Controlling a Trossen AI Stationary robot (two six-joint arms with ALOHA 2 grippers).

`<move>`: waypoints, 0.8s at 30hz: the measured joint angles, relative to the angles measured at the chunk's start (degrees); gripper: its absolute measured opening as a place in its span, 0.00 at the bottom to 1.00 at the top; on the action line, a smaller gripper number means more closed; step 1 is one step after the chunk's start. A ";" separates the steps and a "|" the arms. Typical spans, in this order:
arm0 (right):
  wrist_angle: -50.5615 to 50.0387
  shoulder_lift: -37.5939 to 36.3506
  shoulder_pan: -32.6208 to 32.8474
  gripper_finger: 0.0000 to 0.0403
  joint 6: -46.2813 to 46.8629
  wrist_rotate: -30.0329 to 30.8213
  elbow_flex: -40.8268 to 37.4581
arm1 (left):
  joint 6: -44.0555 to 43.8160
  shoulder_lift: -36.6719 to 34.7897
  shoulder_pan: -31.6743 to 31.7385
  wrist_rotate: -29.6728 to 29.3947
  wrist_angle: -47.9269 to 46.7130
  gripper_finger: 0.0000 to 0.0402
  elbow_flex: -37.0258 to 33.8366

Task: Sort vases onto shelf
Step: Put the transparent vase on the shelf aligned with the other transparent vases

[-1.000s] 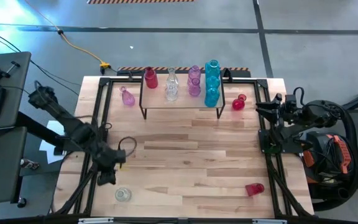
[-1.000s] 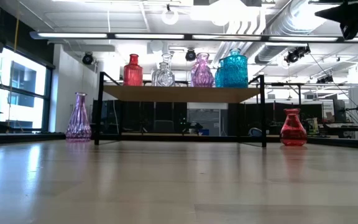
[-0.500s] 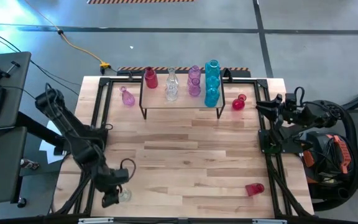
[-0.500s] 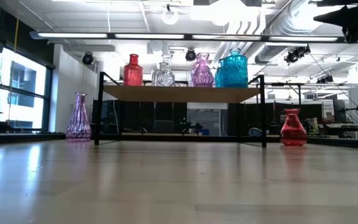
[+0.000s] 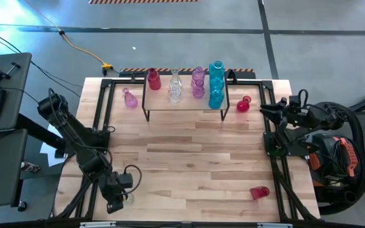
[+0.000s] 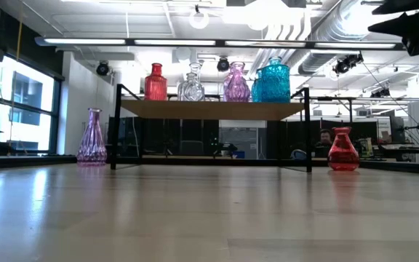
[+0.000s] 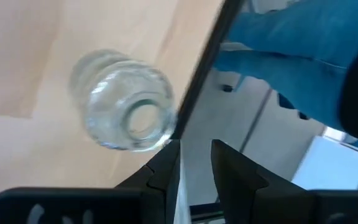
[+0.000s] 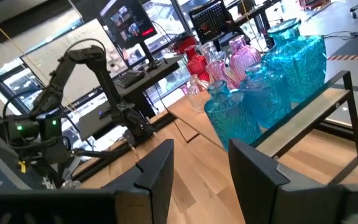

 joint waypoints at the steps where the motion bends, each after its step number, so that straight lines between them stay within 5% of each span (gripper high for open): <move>1: -0.38 0.00 0.02 0.34 0.00 0.02 0.00 | 0.00 0.00 0.00 -0.07 -0.76 0.21 0.00; 24: -4.39 0.00 0.01 0.34 5.14 -0.10 -0.02 | 2.08 3.10 0.13 -3.17 -0.91 0.21 -0.01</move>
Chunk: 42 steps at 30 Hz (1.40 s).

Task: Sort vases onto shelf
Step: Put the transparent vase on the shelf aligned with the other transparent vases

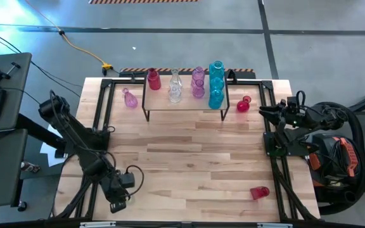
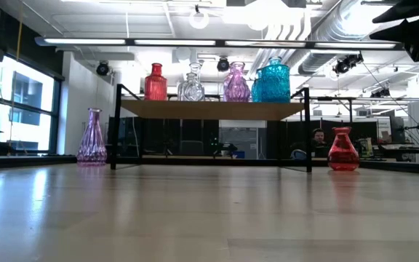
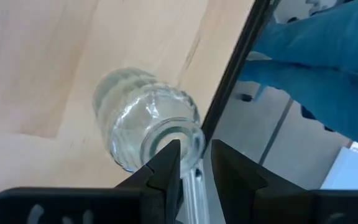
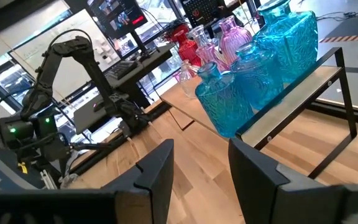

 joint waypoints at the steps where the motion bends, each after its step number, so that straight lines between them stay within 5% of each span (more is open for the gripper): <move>1: 0.00 0.00 0.00 0.34 0.00 0.01 0.00 | -0.01 0.57 0.00 0.13 0.01 0.21 0.01; 12: 1.13 0.00 0.01 0.34 -0.07 0.03 0.00 | -2.07 4.37 -0.02 0.69 0.39 0.20 0.23; 20: 1.33 0.00 -0.01 0.34 -0.04 0.04 0.00 | -2.80 4.61 -0.04 0.63 0.19 0.04 0.18; 32: 1.35 0.00 0.01 0.34 0.00 0.04 0.00 | -0.28 4.81 0.00 0.69 -0.88 0.04 1.76; 42: 1.35 0.00 -0.01 0.34 -0.09 0.06 0.00 | 8.22 5.08 3.57 -1.59 -14.43 0.03 10.36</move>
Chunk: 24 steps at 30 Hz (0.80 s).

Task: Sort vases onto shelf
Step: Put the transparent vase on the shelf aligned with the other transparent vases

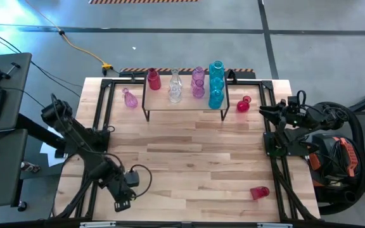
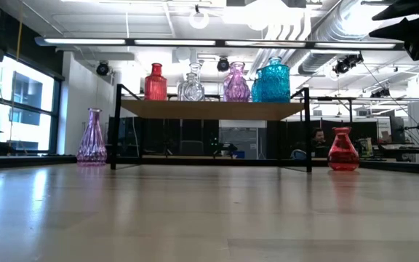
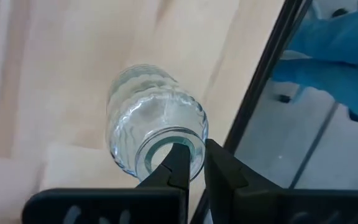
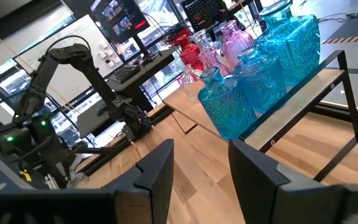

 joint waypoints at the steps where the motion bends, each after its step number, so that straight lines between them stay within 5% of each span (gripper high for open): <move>1: 0.00 0.00 0.00 0.34 0.00 -0.02 0.00 | 1.17 0.04 0.72 0.20 -1.07 0.03 0.70; 9: 0.00 0.00 0.02 0.34 -0.07 -0.02 0.00 | 14.60 -0.08 9.34 0.62 -7.22 0.03 6.54; 24: -1.63 0.02 0.00 0.34 -0.09 -0.04 0.02 | 47.30 -0.22 35.10 -0.01 -21.60 0.04 21.85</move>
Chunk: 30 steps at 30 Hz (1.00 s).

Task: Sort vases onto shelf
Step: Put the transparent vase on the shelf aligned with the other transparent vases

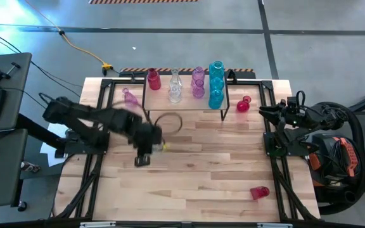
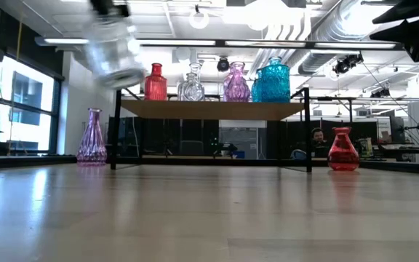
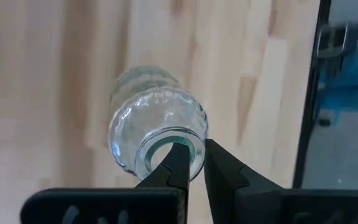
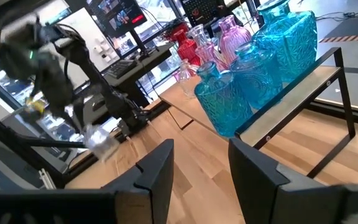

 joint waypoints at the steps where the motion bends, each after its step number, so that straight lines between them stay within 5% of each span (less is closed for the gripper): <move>1: -0.16 0.00 0.02 0.34 0.00 0.00 0.00 | 1.63 0.00 1.75 -0.26 -0.27 0.04 1.38; 13: -3.87 0.00 0.02 0.34 -3.22 -0.01 0.00 | 16.54 -0.06 17.05 -8.71 0.19 0.04 14.54; 30: -4.90 0.02 0.02 0.34 -1.50 -3.11 0.00 | 22.48 2.70 24.10 -8.71 5.89 0.05 16.02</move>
